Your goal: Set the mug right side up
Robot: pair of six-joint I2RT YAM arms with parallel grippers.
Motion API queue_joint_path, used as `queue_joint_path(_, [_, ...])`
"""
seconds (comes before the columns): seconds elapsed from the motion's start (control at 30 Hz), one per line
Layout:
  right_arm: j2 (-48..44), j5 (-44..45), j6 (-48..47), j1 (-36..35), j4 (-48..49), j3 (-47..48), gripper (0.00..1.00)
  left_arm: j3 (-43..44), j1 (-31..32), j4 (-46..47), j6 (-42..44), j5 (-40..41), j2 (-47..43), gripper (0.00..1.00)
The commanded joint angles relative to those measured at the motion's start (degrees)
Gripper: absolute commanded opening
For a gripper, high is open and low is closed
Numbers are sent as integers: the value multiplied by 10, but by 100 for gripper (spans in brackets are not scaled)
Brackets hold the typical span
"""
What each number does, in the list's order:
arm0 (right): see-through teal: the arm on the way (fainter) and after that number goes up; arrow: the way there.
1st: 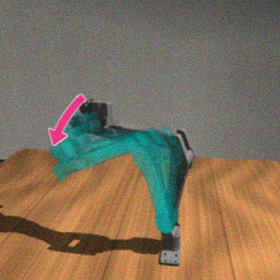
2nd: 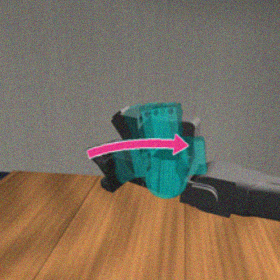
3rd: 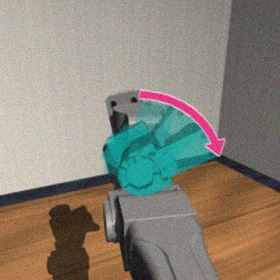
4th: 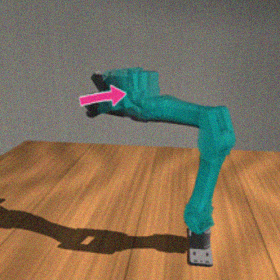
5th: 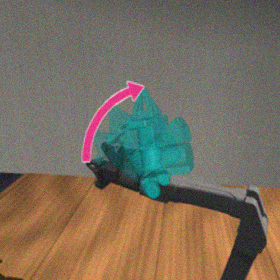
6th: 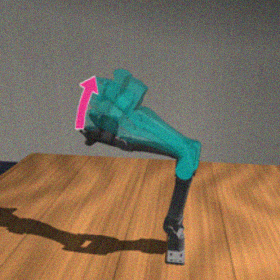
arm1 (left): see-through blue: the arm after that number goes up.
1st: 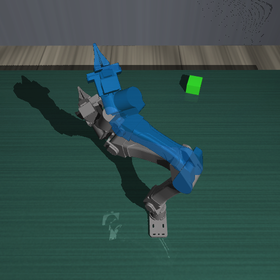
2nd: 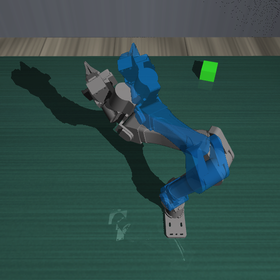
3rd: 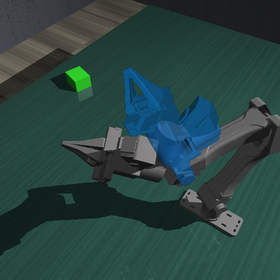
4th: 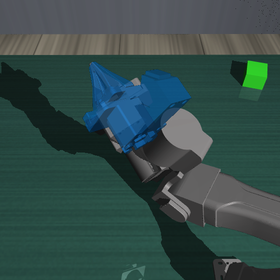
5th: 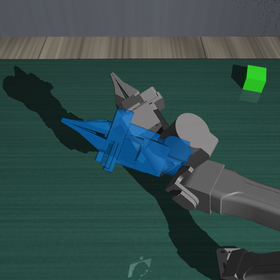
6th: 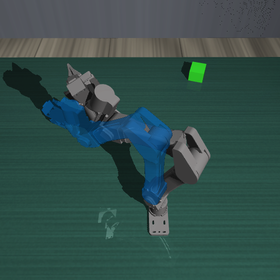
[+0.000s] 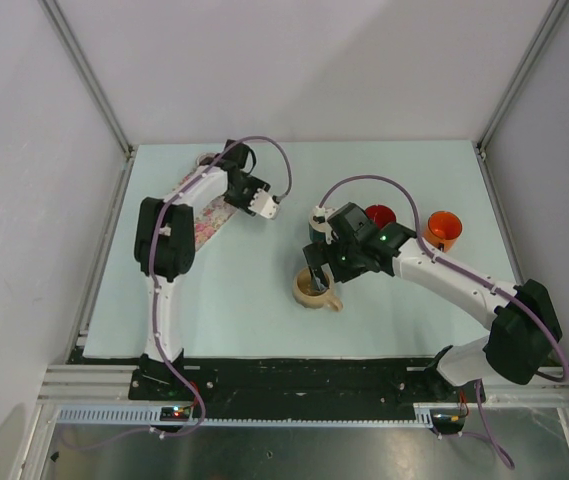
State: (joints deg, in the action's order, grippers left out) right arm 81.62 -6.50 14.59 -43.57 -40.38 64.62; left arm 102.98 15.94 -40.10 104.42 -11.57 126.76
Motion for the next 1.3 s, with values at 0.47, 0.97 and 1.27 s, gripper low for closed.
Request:
queue_joint_path(0.47, [-36, -9, 5, 15, 17, 2, 99, -38, 14, -6, -62, 9, -82, 0])
queue_joint_path(0.97, [-96, -82, 50, 59, 170, 2, 99, 54, 3, -6, -534, -20, -223, 0])
queue_joint_path(1.27, [-83, -159, 190, 60, 426, 2, 99, 60, -3, -6, -820, -206, -340, 0])
